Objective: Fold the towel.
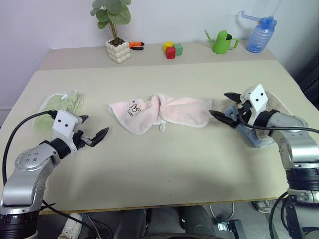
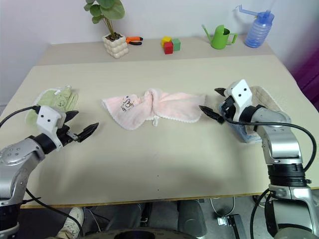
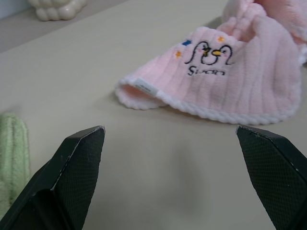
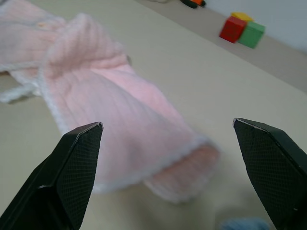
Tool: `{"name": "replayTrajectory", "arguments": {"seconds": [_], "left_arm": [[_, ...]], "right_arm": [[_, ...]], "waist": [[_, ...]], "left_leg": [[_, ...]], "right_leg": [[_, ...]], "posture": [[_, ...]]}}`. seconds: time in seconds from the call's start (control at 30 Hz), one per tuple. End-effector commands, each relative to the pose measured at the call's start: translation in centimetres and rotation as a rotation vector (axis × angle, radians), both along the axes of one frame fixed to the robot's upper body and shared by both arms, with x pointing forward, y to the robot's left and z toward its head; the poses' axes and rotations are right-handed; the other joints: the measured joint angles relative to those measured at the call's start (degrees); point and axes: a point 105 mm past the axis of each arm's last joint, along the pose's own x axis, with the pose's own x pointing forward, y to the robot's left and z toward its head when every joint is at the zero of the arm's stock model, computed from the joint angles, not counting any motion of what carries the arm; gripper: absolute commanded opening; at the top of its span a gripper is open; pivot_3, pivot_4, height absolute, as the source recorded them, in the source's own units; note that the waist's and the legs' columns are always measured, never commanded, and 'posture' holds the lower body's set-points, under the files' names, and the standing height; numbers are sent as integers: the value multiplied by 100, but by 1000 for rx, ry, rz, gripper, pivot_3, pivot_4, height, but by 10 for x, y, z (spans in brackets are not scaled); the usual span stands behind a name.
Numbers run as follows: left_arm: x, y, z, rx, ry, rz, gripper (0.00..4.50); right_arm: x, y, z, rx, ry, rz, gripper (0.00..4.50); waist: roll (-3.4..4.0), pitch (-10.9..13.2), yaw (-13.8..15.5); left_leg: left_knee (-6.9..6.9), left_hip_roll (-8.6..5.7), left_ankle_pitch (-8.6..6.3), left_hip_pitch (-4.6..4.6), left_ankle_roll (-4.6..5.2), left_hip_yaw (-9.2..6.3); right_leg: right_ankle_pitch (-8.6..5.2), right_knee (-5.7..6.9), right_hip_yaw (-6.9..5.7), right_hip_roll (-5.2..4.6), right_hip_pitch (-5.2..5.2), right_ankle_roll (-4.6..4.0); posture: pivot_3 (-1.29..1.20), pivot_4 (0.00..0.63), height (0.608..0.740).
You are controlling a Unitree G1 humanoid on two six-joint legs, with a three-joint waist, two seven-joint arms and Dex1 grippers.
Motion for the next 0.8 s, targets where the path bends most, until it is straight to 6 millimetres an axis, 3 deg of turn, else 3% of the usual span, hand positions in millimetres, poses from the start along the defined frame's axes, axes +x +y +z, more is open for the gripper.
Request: {"name": "replayTrajectory", "arguments": {"seconds": [0.03,0.23,0.47,0.57,0.7,0.8], "left_arm": [[-3,1,14,15,-51,7,4500],[-4,-6,14,5,-56,-2,4500],[-4,-35,10,-10,-35,-124,4500],[-11,-57,8,-7,-3,-252,4500],[-15,-80,-3,97,28,-375,4500],[-1,-99,-20,261,17,-426,4500]], "right_arm": [[4,6,17,-1,-64,29,4445],[6,9,17,2,-66,43,4445],[-2,16,6,10,-32,66,4445],[-6,23,-2,-16,-9,94,4445],[-13,30,-10,-9,27,134,4445],[-13,31,-8,21,-4,112,4445]], "waist": [[0,0,1],[0,0,14],[0,0,11],[0,0,7],[0,0,10],[0,0,43]], "left_leg": [[0,0,0,0,0,0],[0,-1,0,0,0,0],[1,-1,0,0,0,0],[1,-1,0,0,0,0],[1,-1,0,0,0,0],[1,-2,0,0,0,0]], "right_leg": [[0,0,0,0,0,0],[0,-2,0,-1,2,0],[0,-2,0,-1,2,0],[0,-1,0,0,1,0],[0,0,0,0,2,0],[0,-1,0,0,2,0]], "posture": [[0,150,732],[0,150,732],[0,150,732],[0,150,732],[0,150,732],[0,150,732]]}}
